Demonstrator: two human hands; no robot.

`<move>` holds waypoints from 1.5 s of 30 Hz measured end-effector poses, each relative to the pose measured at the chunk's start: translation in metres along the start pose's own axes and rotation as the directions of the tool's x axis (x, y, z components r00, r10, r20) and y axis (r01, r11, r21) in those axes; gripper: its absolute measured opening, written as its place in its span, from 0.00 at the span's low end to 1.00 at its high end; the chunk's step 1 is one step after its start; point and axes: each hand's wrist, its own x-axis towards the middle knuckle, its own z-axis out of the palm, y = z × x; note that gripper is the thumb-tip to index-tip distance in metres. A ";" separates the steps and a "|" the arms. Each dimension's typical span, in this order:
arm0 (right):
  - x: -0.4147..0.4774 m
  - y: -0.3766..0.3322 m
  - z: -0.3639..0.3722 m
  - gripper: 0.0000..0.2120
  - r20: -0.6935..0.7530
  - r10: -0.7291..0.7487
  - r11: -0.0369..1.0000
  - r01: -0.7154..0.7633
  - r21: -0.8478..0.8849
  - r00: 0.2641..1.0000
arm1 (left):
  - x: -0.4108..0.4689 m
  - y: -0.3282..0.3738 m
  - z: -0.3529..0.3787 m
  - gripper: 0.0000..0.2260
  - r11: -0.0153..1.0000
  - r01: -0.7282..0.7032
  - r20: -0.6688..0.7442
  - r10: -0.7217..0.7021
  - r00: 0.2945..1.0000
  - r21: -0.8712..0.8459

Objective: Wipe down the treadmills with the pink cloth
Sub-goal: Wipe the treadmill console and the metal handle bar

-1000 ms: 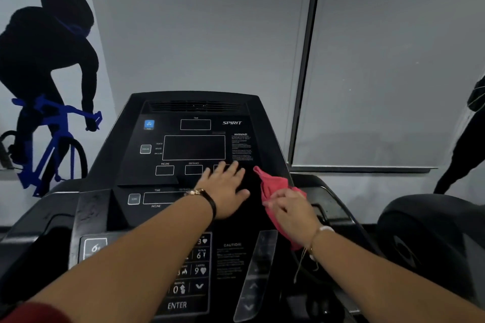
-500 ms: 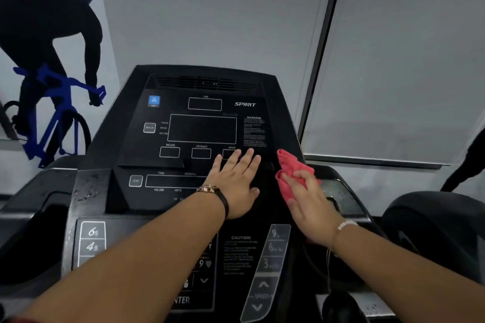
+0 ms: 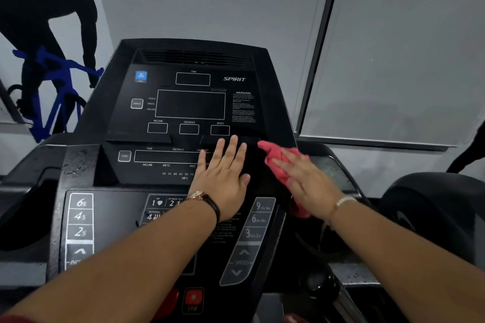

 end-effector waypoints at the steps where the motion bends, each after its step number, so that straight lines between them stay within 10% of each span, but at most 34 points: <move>1: 0.012 0.002 -0.001 0.27 -0.008 0.037 0.999 -0.037 -0.038 0.999 | 0.000 0.000 0.000 0.26 1.000 0.000 -0.001 0.000 1.000 0.000; 5: 0.018 -0.018 0.013 0.29 -0.091 0.157 0.985 -0.163 -0.060 0.983 | 0.000 -0.001 0.001 0.26 1.000 -0.004 -0.001 0.004 1.000 -0.009; 11: -0.037 -0.011 0.011 0.30 0.020 -0.073 0.997 0.074 -0.032 0.997 | 0.001 -0.001 0.001 0.26 0.999 -0.001 -0.014 0.000 1.000 -0.036; 17: 0.005 -0.015 0.002 0.29 0.019 0.122 0.990 -0.120 -0.080 0.992 | -0.001 -0.001 0.001 0.26 1.000 0.005 -0.018 -0.005 1.000 -0.021; 22: -0.050 -0.016 0.010 0.32 0.020 -0.130 0.990 0.128 0.063 0.991 | 0.000 -0.001 0.001 0.28 1.000 -0.003 -0.014 0.002 1.000 -0.020; 29: -0.011 -0.021 0.004 0.14 -0.093 0.100 0.990 -0.090 0.110 0.991 | 0.001 -0.002 0.002 0.28 1.000 0.002 -0.022 -0.002 1.000 -0.018; 34: -0.057 -0.023 0.016 0.15 -0.074 -0.206 0.962 0.216 0.165 0.976 | 0.000 -0.002 0.002 0.28 1.000 -0.009 -0.011 0.009 1.000 -0.018; 41: -0.013 -0.024 0.005 0.11 -0.124 0.067 0.990 -0.050 0.131 0.990 | -0.001 -0.001 0.001 0.29 0.999 -0.006 -0.031 0.005 1.000 -0.032; 45: -0.046 -0.027 0.018 0.15 -0.072 -0.201 0.977 0.205 0.057 0.977 | -0.001 -0.002 0.002 0.29 1.000 -0.012 -0.021 0.012 1.000 -0.015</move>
